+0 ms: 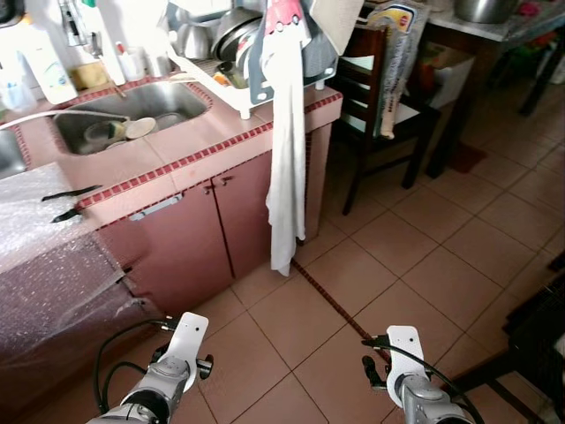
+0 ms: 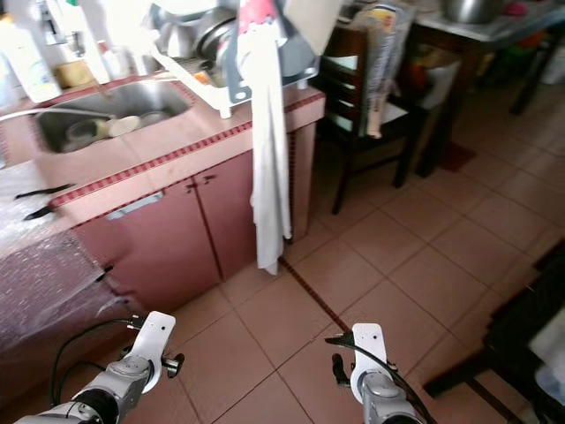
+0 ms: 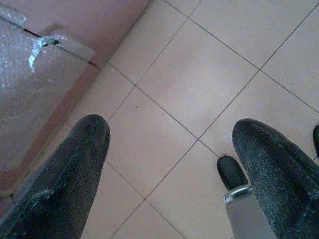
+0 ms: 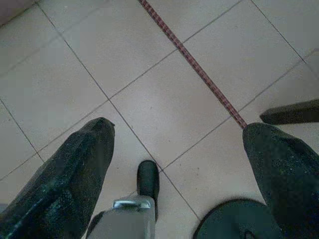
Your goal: Kitchen organization
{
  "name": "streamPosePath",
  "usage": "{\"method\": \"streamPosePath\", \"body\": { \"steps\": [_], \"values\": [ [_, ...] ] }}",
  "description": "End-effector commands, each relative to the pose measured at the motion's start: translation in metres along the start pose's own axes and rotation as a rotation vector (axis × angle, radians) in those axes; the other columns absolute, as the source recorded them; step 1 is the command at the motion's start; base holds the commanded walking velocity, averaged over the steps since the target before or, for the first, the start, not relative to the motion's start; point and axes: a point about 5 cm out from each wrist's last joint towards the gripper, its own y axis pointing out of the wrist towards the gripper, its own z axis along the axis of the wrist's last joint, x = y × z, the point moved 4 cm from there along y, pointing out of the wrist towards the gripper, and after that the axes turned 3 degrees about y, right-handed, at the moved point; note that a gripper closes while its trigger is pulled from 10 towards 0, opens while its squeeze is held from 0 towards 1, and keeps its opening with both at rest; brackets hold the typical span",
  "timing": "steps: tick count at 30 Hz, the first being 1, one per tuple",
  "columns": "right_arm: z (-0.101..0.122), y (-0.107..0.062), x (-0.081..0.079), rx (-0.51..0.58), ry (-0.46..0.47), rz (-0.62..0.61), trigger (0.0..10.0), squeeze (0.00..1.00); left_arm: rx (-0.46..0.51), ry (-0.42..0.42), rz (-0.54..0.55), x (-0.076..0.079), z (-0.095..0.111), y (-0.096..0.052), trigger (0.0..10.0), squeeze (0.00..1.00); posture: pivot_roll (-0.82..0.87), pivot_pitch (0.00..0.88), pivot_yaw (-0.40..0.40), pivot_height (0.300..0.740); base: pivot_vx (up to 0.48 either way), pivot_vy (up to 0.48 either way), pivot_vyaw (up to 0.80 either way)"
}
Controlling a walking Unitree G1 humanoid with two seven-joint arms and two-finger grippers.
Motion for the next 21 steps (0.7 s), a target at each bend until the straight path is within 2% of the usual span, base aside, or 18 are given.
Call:
{"method": "streamPosePath", "body": {
  "steps": [1, 21],
  "values": [
    [-0.0048, -0.0004, -0.0009, -0.016, 0.003, -0.002, 10.0, 0.00, -0.004, 0.003, 0.013, -0.0042, -0.0020, -0.0002, 10.0, 0.00, -0.02, 0.000, 0.041, 0.740, 0.000, 0.000, 0.00],
    [-0.0084, -0.0009, -0.0027, -0.024, -0.016, 0.003, 10.0, 0.00, -0.001, 0.015, 0.021, -0.0076, -0.0019, -0.0003, 10.0, 0.00, -0.01, 0.000, 0.048, 0.740, 0.000, 0.000, 0.00]
  ]
}}
